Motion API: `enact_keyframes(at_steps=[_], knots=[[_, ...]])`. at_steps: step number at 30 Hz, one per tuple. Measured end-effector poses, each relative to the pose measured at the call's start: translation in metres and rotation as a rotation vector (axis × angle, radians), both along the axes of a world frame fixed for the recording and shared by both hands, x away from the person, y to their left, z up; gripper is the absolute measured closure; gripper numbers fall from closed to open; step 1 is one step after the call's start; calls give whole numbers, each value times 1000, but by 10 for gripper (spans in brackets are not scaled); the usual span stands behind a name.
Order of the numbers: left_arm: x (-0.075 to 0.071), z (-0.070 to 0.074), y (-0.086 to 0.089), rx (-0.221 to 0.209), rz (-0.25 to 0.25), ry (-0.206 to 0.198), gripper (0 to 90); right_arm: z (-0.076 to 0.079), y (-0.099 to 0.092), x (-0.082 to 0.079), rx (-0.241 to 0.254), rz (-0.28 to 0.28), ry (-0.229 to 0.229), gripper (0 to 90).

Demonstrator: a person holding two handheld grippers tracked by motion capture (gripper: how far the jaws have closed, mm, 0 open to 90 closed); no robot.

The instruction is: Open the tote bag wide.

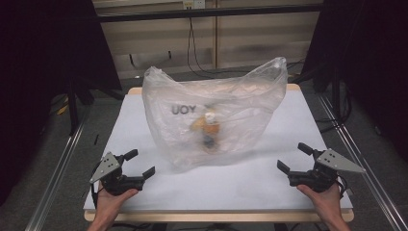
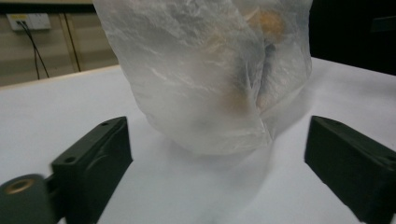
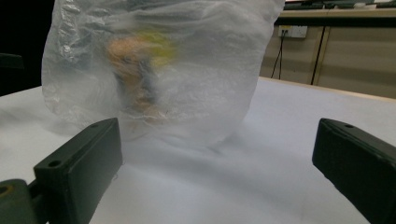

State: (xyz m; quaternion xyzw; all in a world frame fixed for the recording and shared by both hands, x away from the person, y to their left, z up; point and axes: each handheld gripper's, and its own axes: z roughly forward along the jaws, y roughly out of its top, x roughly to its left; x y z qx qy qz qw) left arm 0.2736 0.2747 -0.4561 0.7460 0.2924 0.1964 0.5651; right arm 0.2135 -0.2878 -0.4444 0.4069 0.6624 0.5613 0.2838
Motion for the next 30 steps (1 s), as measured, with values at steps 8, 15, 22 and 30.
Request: enact_keyframes(at_steps=[8,15,22,30], knots=[[0,1,-9,38,-54,40,195,-7,5,9,-24,-7,74,81],[1,5,-16,31,-82,47,346,-2,7,12,-27,52,65,233],[-1,12,-28,62,-169,87,561,11,23,22,-50,166,155,373],[-2,20,-44,51,-277,124,714,22,34,25,-42,196,136,522]])
